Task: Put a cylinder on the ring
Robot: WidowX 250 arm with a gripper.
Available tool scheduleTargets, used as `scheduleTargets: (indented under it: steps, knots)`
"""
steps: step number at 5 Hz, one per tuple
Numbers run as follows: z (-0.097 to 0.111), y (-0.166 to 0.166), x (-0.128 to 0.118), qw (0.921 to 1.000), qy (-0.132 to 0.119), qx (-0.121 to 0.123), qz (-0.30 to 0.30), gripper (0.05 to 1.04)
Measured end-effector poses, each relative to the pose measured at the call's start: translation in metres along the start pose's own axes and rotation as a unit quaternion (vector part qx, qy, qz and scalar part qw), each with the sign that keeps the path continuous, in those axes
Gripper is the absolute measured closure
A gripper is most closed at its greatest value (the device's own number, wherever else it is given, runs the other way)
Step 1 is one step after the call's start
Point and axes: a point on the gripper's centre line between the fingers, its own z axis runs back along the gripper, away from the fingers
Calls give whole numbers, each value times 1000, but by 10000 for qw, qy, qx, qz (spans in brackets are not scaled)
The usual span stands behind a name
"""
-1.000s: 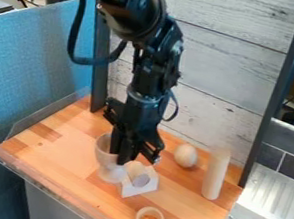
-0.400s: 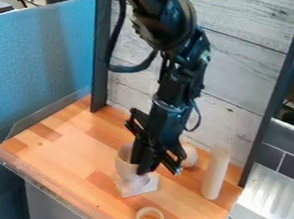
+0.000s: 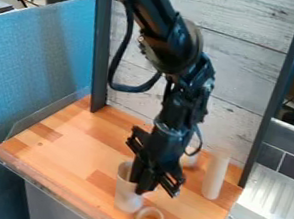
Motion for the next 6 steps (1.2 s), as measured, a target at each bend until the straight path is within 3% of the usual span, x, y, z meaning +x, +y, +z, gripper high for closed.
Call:
scheduleTargets:
  steps: [4, 6]
  knots:
    - [-1, -23, 3, 9998, -48, -90, -178, 979]
    - [3, -28, 13, 9996, -234, -51, -177, 979]
